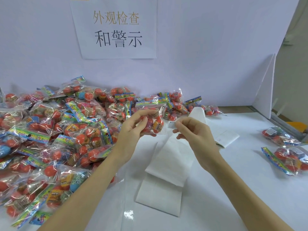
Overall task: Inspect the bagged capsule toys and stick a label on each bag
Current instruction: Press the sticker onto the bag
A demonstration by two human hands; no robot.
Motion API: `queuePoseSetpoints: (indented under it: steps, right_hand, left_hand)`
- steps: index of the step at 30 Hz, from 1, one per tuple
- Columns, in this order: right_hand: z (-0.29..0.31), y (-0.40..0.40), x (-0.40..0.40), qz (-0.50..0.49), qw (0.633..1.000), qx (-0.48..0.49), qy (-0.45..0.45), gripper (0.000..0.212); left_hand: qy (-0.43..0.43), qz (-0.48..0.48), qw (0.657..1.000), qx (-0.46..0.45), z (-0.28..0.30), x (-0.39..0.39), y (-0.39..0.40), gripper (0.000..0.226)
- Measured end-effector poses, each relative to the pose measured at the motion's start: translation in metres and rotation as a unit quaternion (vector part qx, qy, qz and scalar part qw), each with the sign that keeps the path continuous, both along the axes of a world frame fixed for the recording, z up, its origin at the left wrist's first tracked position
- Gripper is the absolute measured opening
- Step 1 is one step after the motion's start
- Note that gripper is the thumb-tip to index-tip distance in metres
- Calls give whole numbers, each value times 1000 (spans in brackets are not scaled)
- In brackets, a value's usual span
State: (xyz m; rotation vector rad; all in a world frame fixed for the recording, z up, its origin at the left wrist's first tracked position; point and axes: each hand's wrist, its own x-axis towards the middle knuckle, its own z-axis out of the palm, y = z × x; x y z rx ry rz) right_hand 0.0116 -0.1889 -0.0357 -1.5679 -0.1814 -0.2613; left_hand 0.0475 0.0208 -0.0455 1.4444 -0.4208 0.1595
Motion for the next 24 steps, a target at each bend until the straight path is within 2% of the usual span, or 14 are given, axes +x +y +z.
queuePoseSetpoints:
  steps: [10,24]
  right_hand:
    - [-4,8,-2,-5,997,-80,17,11]
    - [-2,9,-4,-14,997,-77,23,10]
  left_hand:
    - [-4,-46,998,39,1,-8,-7,34]
    - [-25,-41,997,65,-1,-6,-9,37]
